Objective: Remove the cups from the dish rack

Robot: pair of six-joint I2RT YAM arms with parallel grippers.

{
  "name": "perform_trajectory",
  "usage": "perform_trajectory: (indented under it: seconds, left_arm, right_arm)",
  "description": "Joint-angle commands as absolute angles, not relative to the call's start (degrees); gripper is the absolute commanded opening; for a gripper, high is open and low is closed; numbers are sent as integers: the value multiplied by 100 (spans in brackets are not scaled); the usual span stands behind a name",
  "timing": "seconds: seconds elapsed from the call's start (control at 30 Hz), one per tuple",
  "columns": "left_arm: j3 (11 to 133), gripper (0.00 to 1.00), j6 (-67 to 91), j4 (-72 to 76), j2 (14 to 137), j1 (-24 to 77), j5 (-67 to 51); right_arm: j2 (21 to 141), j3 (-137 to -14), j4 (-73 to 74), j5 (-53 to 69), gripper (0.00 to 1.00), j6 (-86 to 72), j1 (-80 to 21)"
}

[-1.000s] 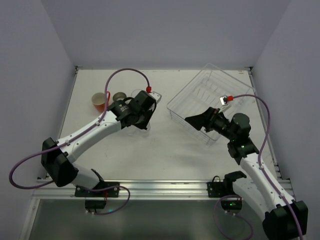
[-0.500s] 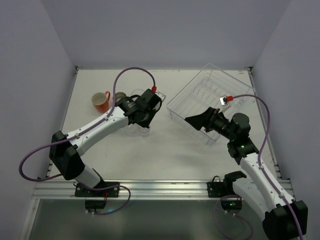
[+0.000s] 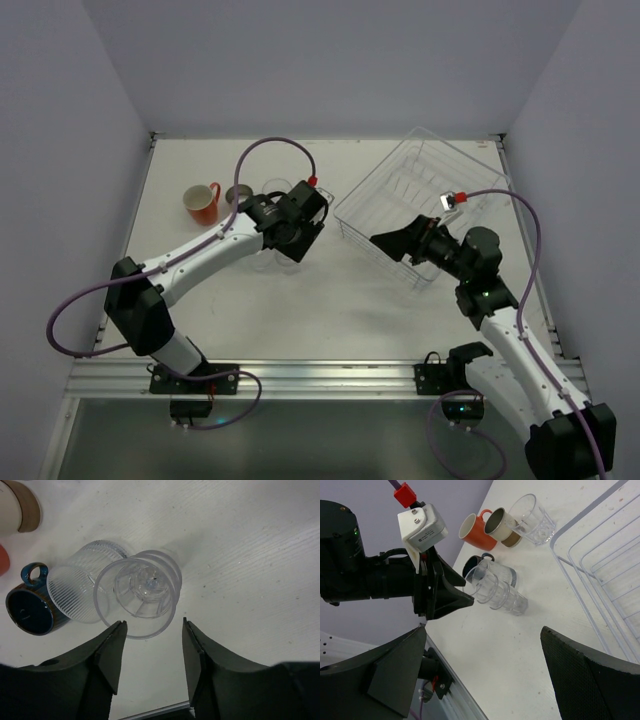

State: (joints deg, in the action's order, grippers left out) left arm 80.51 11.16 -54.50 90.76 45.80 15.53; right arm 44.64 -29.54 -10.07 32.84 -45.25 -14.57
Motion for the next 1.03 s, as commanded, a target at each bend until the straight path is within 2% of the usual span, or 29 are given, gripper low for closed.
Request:
perform_trajectory:
  seconds: [0.0,0.03,0.13,0.33,0.47,0.5,0.57,0.73,0.87,1.0]
  left_arm:
    - [8244,58,1055,-5484,8983,4614,1810]
    - [8288,72,1072,-5467,8948,4614,1837]
    - [8437,100,1177,-5309,8728,4605,2021]
    - [8570,100,1266,-4414,7657,4606,2399]
    - [8035,100,1169,-3098,6393,4605,2574]
    - [7729,100,1134,-2911,5868,4605,2688]
    - [7437,100,1099,-2499,5364,4614,3239]
    - [6612,100,1064,-2277,3992,4605,4270]
    - [6056,100,1037,-2162,3507,4605,4316]
    - [6073,100,1063,-2224,3716,4605,4491]
  right_arm:
    - [4342,-3111,-976,3226,99,-4403,-1450]
    - [4324,-3129,-958,3208,99,-4403,-1450]
    - [4193,-3252,-827,3103,99,-4342,-1450]
    - [3413,-3778,-18,2401,99,-3833,-1450]
    - [2640,-4348,1007,1382,99,-3341,-1450]
    - [2480,-4464,1193,806,99,-3279,-1441]
    - [2042,-4832,1702,222,99,-2999,-1450]
    - [1118,-5019,2039,-1131,99,-2663,-1441]
    - [1054,-4756,1986,-1169,99,-2829,-1450]
    - [1502,-4755,2030,-1029,99,-3023,-1450]
